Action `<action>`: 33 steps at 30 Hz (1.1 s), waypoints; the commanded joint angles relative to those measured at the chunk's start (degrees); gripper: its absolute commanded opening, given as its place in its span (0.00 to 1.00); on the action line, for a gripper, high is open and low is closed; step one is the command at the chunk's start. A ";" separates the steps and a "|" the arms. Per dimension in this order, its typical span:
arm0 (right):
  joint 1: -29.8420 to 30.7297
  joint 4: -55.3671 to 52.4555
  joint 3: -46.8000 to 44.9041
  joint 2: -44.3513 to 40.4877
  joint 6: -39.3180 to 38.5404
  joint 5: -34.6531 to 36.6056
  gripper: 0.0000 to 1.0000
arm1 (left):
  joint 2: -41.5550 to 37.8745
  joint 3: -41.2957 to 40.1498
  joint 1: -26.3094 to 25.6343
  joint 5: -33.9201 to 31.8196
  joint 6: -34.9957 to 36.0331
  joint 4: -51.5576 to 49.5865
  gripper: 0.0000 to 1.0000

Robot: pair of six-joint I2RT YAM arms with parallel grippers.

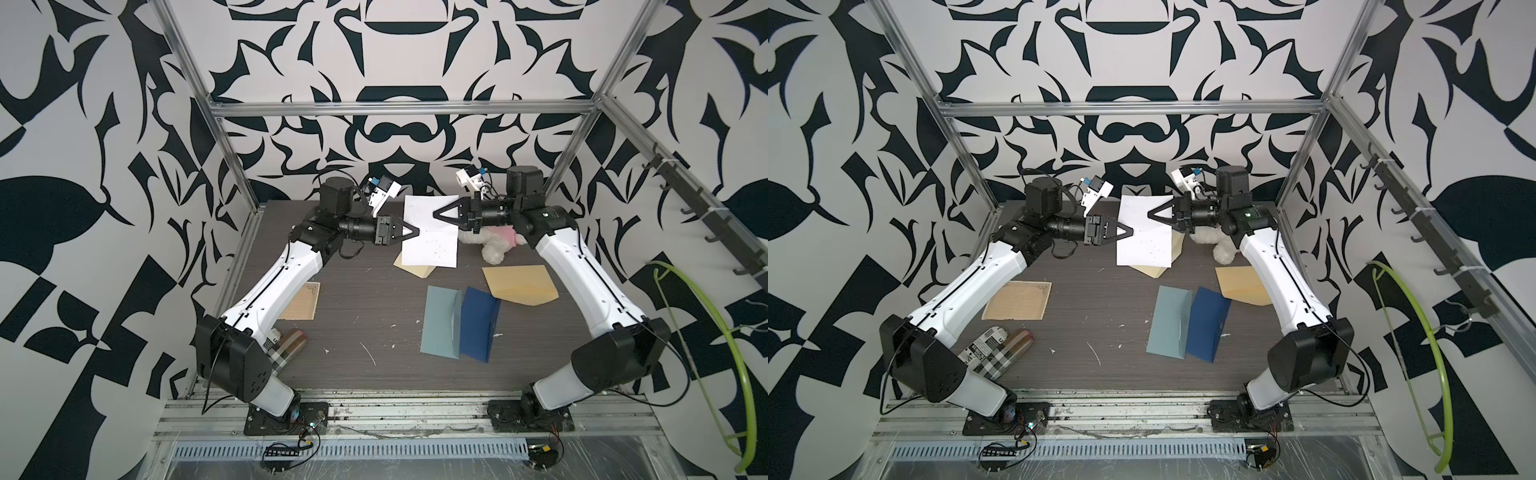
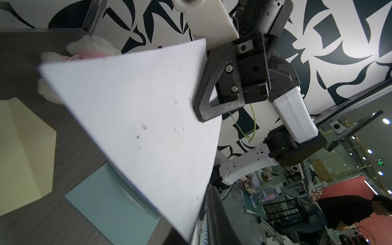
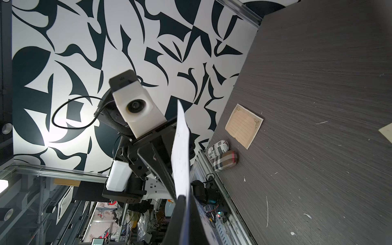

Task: Take the letter paper out of the envelope
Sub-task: Unfold the letter paper.

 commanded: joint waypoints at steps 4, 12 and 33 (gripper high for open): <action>0.28 2.10 -2.48 -2.41 -1.66 -1.75 0.10 | 1.49 2.32 -0.13 -1.16 -2.08 -0.90 0.07; 0.28 2.44 -5.68 -4.60 -2.08 -3.08 0.35 | 2.01 2.66 0.31 -1.41 -2.57 -2.50 0.03; 0.29 -4.99 -5.32 -5.30 -6.95 4.27 0.00 | 3.01 3.63 0.22 -2.43 -2.49 -5.23 0.46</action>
